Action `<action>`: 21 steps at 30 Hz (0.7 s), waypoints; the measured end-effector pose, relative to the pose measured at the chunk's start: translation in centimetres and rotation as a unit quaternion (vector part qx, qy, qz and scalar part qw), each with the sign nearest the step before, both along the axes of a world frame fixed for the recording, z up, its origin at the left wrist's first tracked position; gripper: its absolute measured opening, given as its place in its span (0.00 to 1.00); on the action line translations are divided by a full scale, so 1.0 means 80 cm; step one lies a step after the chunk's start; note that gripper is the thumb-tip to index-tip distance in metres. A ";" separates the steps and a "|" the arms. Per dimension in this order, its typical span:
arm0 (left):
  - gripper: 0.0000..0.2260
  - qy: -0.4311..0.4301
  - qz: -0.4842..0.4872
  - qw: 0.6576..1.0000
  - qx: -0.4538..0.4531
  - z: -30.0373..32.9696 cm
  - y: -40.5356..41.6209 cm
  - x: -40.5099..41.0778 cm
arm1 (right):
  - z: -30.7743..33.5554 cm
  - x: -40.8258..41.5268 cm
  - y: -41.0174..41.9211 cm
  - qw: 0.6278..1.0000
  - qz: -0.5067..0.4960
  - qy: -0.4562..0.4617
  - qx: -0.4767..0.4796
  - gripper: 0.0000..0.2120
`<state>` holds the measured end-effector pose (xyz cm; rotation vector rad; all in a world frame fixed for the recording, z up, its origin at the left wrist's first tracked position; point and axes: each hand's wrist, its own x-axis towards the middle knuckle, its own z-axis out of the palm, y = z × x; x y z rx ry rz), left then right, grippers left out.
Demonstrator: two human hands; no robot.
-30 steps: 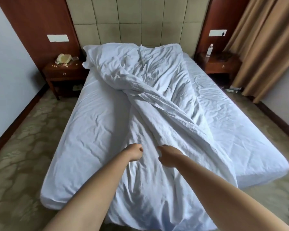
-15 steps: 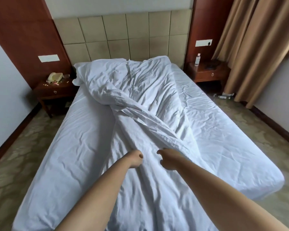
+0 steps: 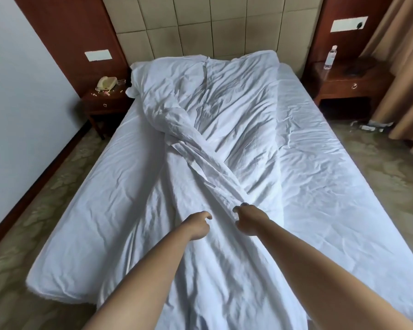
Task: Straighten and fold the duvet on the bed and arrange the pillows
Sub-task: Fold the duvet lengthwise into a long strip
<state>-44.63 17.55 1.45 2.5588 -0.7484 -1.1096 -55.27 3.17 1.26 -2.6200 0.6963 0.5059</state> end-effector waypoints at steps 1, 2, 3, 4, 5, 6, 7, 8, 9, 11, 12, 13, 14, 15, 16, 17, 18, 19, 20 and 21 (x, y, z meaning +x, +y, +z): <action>0.20 0.002 0.001 1.000 0.003 -0.004 -0.006 0.009 | -0.003 0.010 -0.005 1.000 0.004 0.001 0.003 0.22; 0.20 0.003 -0.002 1.000 0.006 -0.009 -0.012 0.019 | -0.006 0.021 -0.009 1.000 0.007 -0.001 0.006 0.22; 0.20 0.003 -0.003 1.000 0.009 -0.015 -0.017 0.031 | -0.008 0.032 -0.013 1.000 0.008 -0.002 0.008 0.22; 0.20 0.004 -0.003 1.000 0.010 -0.021 -0.022 0.044 | -0.009 0.044 -0.016 1.000 0.009 -0.002 0.011 0.22; 0.20 0.008 0.000 1.000 0.009 -0.026 -0.028 0.057 | -0.011 0.056 -0.020 1.000 0.011 0.000 0.013 0.22; 0.20 0.013 0.004 1.000 0.007 -0.031 -0.035 0.071 | -0.012 0.068 -0.024 1.000 0.014 0.005 0.013 0.22; 0.21 0.019 0.008 1.000 0.005 -0.034 -0.042 0.085 | -0.013 0.081 -0.028 1.000 0.018 0.012 0.011 0.22; 0.21 0.022 0.010 1.000 0.000 -0.035 -0.050 0.100 | -0.014 0.096 -0.034 1.000 0.022 0.018 0.008 0.22; 0.21 0.024 0.011 1.000 -0.006 -0.038 -0.059 0.116 | -0.015 0.112 -0.041 0.999 0.025 0.021 0.006 0.22; 0.21 0.023 0.015 0.999 -0.018 -0.043 -0.080 0.150 | -0.018 0.145 -0.054 0.999 0.026 0.020 0.005 0.22; 0.21 0.023 0.022 0.999 -0.025 -0.046 -0.091 0.167 | -0.021 0.162 -0.060 0.999 0.026 0.018 0.003 0.22; 0.21 0.021 0.032 0.999 -0.033 -0.052 -0.101 0.184 | -0.025 0.178 -0.066 1.000 0.027 0.014 0.001 0.22; 0.21 0.020 0.043 0.998 -0.038 -0.057 -0.110 0.198 | -0.030 0.193 -0.070 1.000 0.028 0.009 0.000 0.22; 0.21 0.019 0.056 0.997 -0.043 -0.063 -0.118 0.212 | -0.036 0.205 -0.074 1.000 0.031 0.006 -0.001 0.22; 0.22 0.020 0.072 0.996 -0.043 -0.069 -0.126 0.224 | -0.043 0.216 -0.077 0.999 0.034 0.005 -0.002 0.22; 0.23 0.025 0.092 0.995 -0.042 -0.078 -0.133 0.233 | -0.051 0.225 -0.079 0.999 0.040 0.005 -0.003 0.23; 0.24 0.032 0.115 0.992 -0.039 -0.084 -0.139 0.240 | -0.059 0.233 -0.081 0.999 0.048 0.006 -0.008 0.25; 0.24 0.035 0.137 0.989 -0.041 -0.091 -0.144 0.246 | -0.067 0.241 -0.084 0.998 0.055 0.007 -0.015 0.27; 0.24 0.041 0.159 0.985 -0.042 -0.096 -0.149 0.249 | -0.076 0.249 -0.087 0.998 0.060 0.010 -0.026 0.31; 0.23 0.047 0.182 0.981 -0.049 -0.104 -0.153 0.254 | -0.085 0.256 -0.091 0.997 0.060 0.016 -0.039 0.36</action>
